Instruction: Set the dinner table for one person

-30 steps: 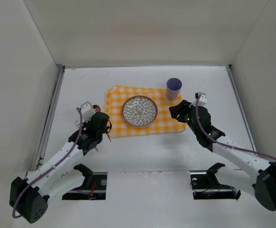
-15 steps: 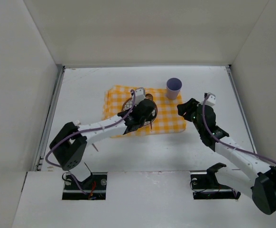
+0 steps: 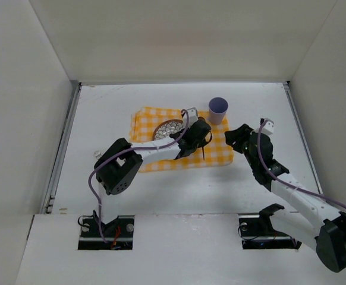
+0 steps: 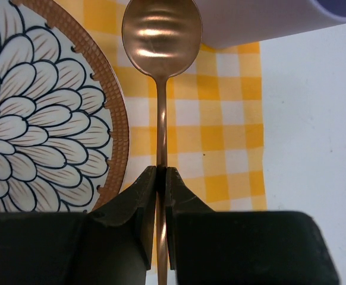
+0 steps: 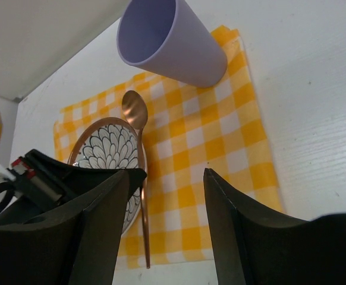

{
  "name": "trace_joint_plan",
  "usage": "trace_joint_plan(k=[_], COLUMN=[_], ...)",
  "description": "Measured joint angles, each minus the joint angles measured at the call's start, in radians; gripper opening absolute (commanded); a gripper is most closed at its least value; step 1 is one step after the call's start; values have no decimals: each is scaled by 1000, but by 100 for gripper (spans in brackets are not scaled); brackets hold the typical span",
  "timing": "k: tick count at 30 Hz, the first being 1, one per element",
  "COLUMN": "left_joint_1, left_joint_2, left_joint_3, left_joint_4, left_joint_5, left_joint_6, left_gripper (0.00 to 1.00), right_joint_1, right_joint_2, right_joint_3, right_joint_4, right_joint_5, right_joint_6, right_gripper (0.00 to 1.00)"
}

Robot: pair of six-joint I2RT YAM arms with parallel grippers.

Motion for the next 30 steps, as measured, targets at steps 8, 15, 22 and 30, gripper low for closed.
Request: trace_joint_plan(k=[8,15,22,30], left_joint_1=[3,6,7,-13], left_joint_2=[71,136,171,89], left_joint_3=[27,67,68,-18], left_joint_4=[29,62,69,122], left_joint_5=[21,29,34,33], left_joint_6=[-11,-28,-60,-62], left_gripper=[0,5,21,30], right_joint_1=[-12,-13,-20,-24], right_joint_2=[-14,-14,-16,-17], right_joint_3=[-2,-2,-2,-3], right_joint_4=[0,0,0,0], right_joint_5=[-1,-8,-11,-14], right_joint_6=[3,7,7,8], right_gripper=[60,60,60,60])
